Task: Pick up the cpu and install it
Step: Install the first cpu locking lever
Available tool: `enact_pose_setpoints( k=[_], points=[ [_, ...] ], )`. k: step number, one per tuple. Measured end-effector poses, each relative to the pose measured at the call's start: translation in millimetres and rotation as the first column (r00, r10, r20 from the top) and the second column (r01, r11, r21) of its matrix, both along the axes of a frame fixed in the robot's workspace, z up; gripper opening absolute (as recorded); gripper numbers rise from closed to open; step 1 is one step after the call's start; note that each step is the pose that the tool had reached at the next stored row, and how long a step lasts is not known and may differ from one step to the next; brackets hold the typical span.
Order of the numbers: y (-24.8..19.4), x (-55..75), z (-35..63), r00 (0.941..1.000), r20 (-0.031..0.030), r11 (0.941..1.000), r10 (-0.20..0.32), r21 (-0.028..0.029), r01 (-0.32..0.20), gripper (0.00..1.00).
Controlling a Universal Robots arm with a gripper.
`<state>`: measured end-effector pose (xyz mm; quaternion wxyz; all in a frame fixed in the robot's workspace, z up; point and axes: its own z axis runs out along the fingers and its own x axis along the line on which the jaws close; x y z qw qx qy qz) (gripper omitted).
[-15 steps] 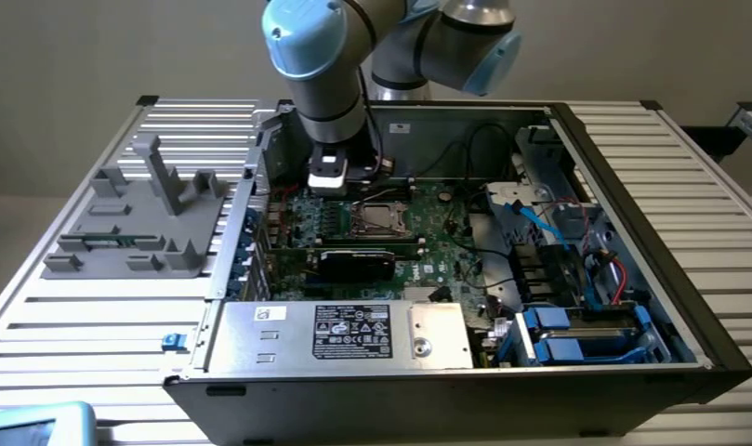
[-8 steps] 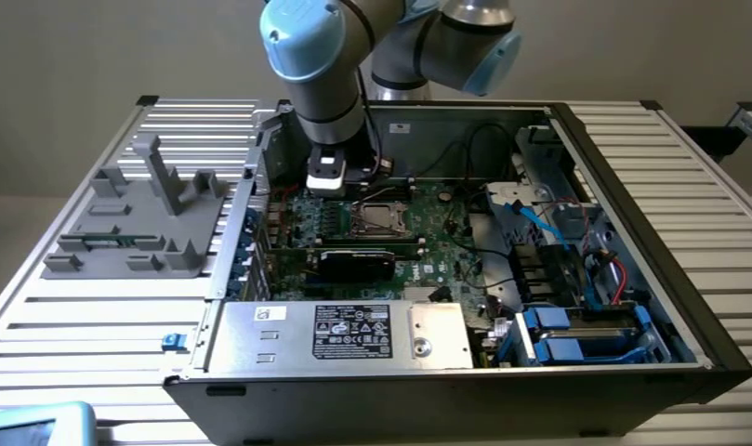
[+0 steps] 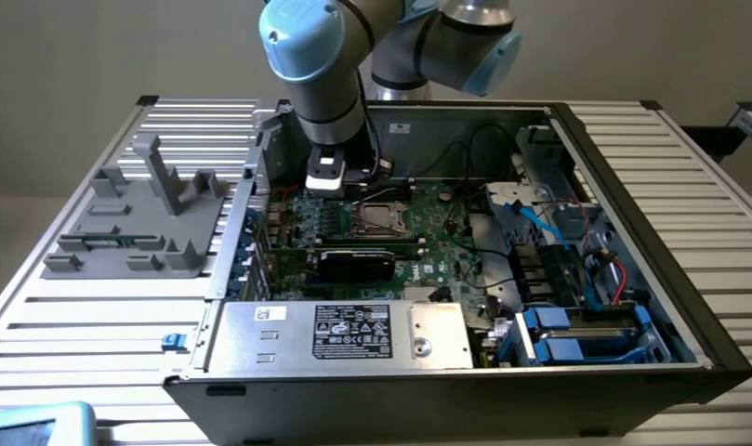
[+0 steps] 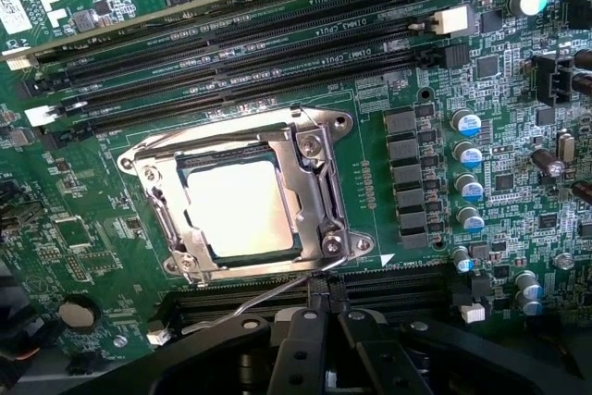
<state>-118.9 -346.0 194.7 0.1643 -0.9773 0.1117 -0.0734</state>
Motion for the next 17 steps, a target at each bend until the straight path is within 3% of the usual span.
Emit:
enact_pose_setpoints(
  k=[17],
  points=[
    [0.0,4.9,-0.6,1.0,-0.0001,1.0,-0.009,0.0024,0.009,0.11]
  ],
)
